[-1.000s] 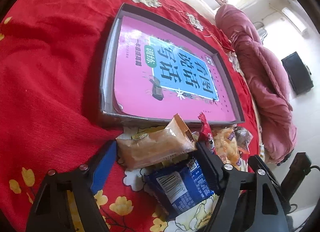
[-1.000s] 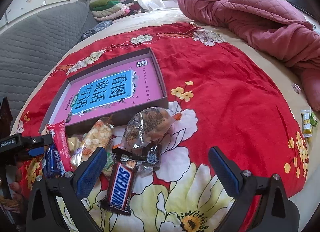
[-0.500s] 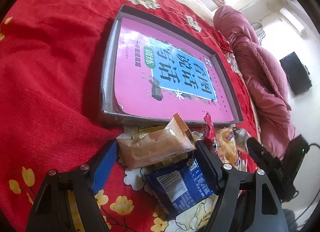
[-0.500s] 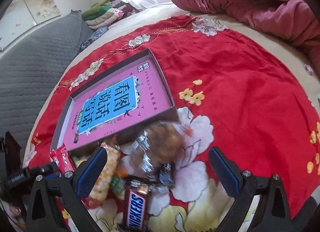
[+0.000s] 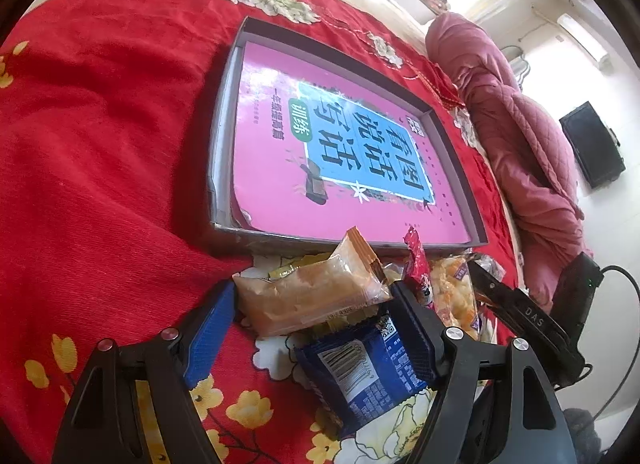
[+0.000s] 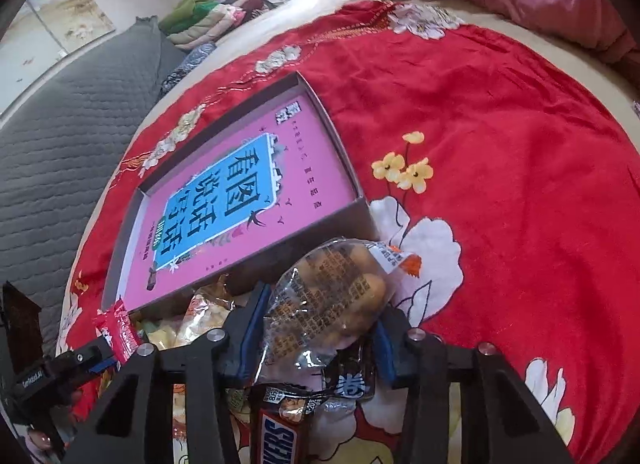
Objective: Organize snacks
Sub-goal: 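Lift both held packs and carry them over the grey tray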
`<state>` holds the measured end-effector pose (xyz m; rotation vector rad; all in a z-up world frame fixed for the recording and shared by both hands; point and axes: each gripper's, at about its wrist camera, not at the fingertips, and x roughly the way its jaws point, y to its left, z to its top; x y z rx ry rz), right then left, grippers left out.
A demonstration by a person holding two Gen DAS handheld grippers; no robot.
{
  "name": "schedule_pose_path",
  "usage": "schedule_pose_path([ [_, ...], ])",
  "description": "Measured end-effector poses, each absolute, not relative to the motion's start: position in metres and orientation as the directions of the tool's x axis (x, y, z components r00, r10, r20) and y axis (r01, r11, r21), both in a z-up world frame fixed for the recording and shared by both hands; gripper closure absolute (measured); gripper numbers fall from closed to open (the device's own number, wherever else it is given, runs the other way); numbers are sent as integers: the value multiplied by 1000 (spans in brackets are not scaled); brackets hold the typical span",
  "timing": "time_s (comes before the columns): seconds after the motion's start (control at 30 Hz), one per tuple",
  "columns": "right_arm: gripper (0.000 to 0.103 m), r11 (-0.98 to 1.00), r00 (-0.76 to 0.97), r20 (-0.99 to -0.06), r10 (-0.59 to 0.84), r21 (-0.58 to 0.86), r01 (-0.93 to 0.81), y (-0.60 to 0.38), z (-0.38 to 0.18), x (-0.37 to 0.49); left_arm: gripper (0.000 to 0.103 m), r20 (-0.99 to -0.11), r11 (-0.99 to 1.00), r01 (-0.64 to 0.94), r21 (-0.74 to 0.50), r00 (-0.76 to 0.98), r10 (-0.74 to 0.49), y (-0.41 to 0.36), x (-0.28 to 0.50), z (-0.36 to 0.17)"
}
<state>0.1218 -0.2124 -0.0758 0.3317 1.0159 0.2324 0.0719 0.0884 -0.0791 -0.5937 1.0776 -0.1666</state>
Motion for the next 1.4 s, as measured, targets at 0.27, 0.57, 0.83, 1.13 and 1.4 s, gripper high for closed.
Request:
schedule_pose_path([
  [0.27, 59, 933, 560, -756, 340, 346, -99, -213, -60, 111, 25, -766, 826, -147, -544, 488, -418, 90, 69, -77],
  [0.57, 59, 932, 601, -719, 348, 332, -143, -211, -44, 104, 25, -751, 826, -131, -549, 510, -418, 90, 60, -65],
  [0.83, 59, 927, 627, -686, 370, 316, -201, -200, -32, 100, 25, -739, 831, -121, -542, 540, -403, 93, 55, -50],
  [1.13, 59, 917, 644, -658, 391, 336, -215, -197, -24, 106, 25, -732, 831, -127, -541, 558, -391, 96, 54, -39],
  [1.4, 59, 908, 653, -638, 408, 362, -213, -201, -19, 109, 25, -731, 839, -129, -529, 571, -373, 94, 57, -31],
])
